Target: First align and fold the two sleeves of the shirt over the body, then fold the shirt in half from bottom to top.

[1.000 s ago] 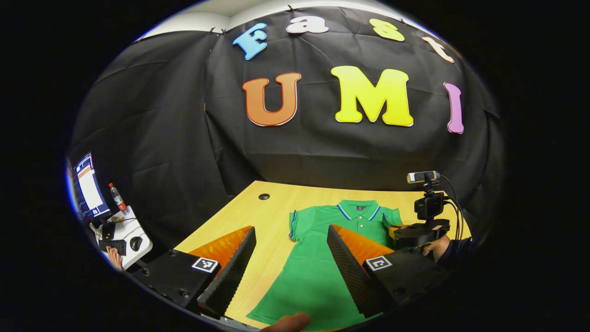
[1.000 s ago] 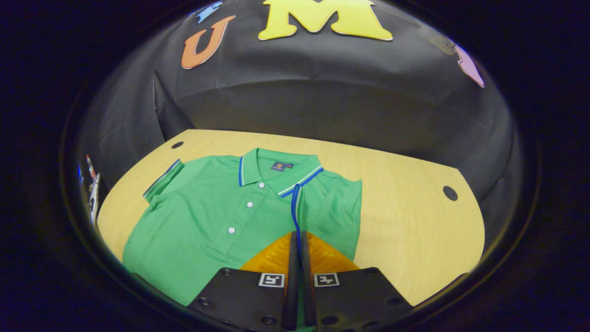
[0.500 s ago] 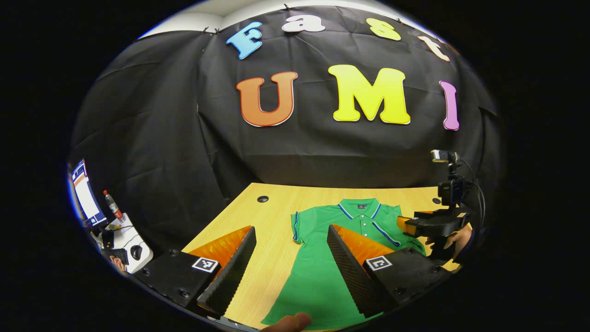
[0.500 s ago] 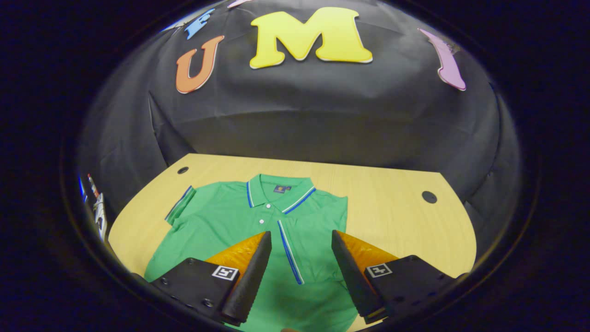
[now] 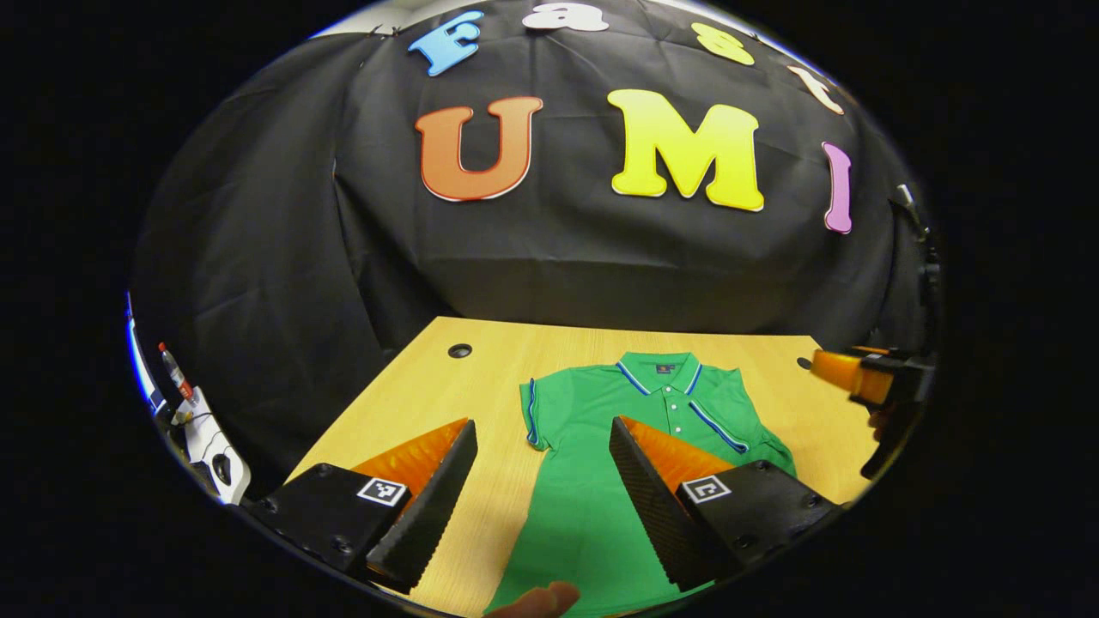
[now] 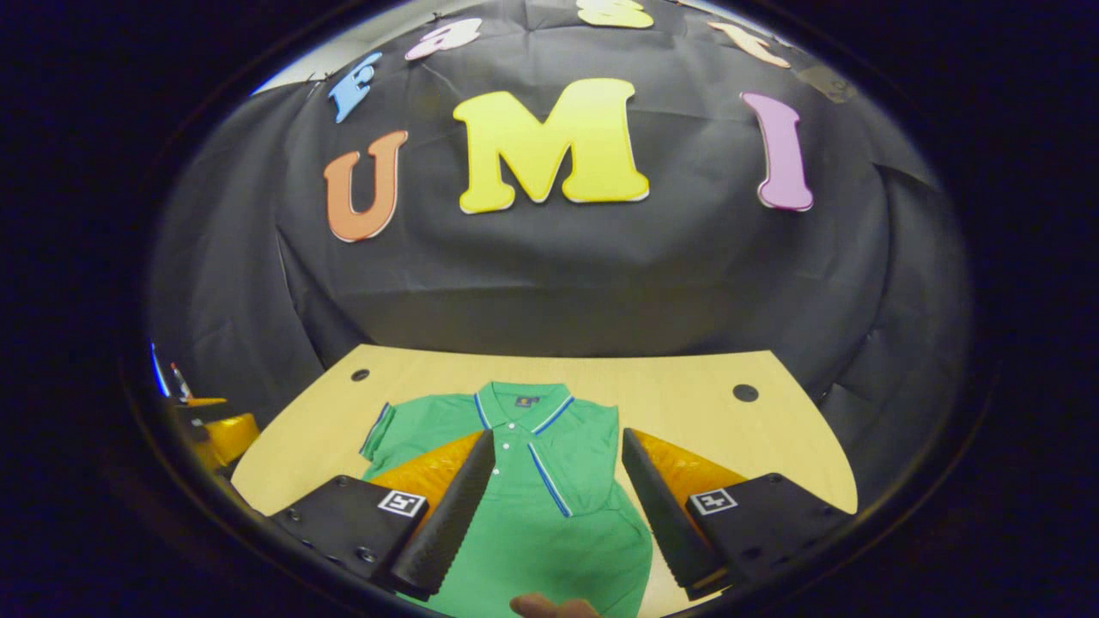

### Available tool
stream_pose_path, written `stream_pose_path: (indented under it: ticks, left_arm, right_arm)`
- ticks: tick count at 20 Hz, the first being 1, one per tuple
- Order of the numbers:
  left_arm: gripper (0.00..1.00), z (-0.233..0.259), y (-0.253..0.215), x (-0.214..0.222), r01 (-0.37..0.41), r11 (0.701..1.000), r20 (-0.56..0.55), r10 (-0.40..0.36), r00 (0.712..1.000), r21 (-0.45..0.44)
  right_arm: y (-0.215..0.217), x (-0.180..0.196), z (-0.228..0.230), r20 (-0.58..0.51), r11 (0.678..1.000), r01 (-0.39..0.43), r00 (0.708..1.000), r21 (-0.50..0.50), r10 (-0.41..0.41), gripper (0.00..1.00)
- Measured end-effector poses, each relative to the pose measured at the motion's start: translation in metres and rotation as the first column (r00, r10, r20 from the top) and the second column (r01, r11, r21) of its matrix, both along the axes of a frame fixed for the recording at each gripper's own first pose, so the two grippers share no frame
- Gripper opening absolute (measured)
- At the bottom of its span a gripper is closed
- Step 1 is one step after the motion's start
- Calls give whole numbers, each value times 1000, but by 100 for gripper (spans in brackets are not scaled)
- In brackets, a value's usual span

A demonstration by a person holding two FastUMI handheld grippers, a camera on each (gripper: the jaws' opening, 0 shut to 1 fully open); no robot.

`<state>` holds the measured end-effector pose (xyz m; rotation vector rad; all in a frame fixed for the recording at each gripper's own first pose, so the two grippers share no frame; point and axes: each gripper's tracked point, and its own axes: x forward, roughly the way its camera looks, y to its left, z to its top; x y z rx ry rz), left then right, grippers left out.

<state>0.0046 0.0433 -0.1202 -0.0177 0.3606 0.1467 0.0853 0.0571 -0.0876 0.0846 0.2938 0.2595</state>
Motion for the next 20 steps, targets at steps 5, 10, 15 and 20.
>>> stream_pose_path:
  ticks: [5,10,15,20]
  left_arm:
    - [100,-52,13,68,22,998,-96,-27,995,-54]
    - [100,-106,25,134,-13,992,-235,-18,972,-129]
    - [100,-150,48,169,-52,995,-341,19,940,-89]
    - [84,-160,61,193,-72,991,-384,25,923,-110]
  right_arm:
    - [-21,-53,46,84,998,66,994,23,-67,95]
    - [-22,-99,63,104,995,100,989,29,-102,95]
    - [-14,-127,41,51,990,137,989,-13,-136,95]
    - [-4,-144,15,14,987,119,993,-107,-118,95]
